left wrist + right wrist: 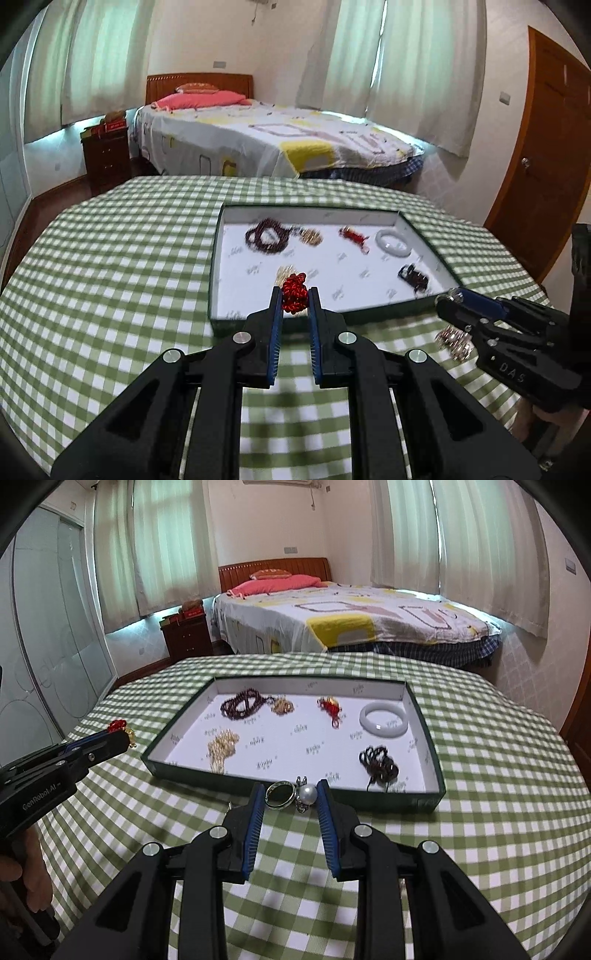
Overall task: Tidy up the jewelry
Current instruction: 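Lift the pearl ring and red knot charm over the tray box, then lower the ring and red knot charm into the tray and open both tools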
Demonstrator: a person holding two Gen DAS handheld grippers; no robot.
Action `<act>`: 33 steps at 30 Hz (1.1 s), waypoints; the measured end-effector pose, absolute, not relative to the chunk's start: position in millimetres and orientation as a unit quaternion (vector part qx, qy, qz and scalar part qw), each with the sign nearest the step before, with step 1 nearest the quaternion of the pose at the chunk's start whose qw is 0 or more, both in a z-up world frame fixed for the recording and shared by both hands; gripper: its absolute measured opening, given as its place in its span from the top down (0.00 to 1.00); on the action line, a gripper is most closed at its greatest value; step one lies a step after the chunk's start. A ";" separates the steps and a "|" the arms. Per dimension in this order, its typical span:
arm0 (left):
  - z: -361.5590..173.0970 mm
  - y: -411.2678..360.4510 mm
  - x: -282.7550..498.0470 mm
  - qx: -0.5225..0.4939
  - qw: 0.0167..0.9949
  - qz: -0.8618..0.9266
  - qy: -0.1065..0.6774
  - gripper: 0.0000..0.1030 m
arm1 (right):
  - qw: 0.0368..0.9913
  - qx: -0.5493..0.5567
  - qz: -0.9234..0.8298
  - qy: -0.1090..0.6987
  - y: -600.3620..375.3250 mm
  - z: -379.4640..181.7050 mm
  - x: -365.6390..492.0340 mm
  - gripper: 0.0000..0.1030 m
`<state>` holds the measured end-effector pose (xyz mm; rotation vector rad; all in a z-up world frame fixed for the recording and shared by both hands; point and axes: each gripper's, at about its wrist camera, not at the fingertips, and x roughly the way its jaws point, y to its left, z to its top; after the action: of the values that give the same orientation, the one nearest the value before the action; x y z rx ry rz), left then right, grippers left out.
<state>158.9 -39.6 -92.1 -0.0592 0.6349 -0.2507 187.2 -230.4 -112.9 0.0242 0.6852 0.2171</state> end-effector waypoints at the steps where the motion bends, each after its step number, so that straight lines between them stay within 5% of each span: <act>1: -89.3 -41.7 160.6 -0.028 0.943 -0.125 0.308 0.87 | 0.937 0.011 0.106 0.333 -230.2 -110.9 189.1 0.71; 18: -49.4 -86.8 243.0 -0.026 0.957 -0.148 0.247 0.87 | 0.958 -0.004 0.101 0.269 -239.2 -61.2 259.9 0.71; 33: -147.9 -108.5 331.0 -0.018 0.918 -0.121 0.377 0.87 | 0.919 -0.007 0.108 0.378 -238.8 -148.0 334.6 0.71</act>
<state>331.0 -108.5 -147.9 -0.0368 0.7757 -0.2494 334.6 -238.8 -148.0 -0.0136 0.7768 0.2224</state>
